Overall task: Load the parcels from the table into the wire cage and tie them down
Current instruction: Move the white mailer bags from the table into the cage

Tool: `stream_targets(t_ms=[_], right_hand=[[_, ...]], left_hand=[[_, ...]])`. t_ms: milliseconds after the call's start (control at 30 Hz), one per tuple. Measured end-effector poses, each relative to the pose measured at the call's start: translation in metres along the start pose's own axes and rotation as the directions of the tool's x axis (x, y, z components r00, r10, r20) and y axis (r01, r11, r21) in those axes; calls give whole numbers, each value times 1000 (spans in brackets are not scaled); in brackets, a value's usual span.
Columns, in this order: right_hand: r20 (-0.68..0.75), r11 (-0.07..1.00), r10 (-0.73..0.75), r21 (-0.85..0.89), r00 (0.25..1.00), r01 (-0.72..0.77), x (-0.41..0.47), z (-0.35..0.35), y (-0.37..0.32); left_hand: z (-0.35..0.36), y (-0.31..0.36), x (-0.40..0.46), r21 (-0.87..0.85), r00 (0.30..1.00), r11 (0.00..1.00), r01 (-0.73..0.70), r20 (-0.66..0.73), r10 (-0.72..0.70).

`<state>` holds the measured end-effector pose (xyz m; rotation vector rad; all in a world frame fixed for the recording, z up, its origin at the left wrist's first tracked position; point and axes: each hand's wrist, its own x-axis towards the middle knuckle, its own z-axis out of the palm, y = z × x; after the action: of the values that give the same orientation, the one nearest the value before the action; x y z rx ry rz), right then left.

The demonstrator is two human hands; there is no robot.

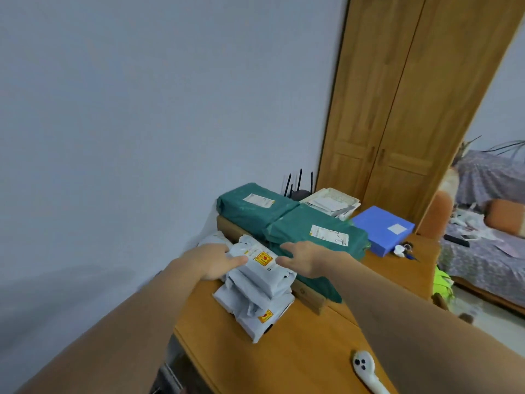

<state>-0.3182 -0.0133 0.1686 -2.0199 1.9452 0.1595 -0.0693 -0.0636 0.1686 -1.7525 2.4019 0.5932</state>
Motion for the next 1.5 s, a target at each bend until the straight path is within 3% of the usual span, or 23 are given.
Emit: stream_targets(t_ms=[200,400,767,967,1233,1500], right_hand=[[92,997,-65,48,994,61,69,34,24],[191,997,19,68,981,-32,129,76,41],[152,986,149,47,977,-157,212,111,51],[161,973,206,75,965,-220,231,129,58],[89,968,226,88,970,-234,235,130,53],[-6,977,165,140,986,-163,205,96,16]], left_hand=[[47,-2,59,-60,994,995,76,85,-71],[98,-7,123,-107,966,982,153,227,-125],[158,-5,207,-373,876,819,436,384,-291],[177,6,223,-503,875,727,468,378,-302],[182,16,222,-424,927,844,328,314,-203],[132,-5,182,-422,922,823,381,241,-303]])
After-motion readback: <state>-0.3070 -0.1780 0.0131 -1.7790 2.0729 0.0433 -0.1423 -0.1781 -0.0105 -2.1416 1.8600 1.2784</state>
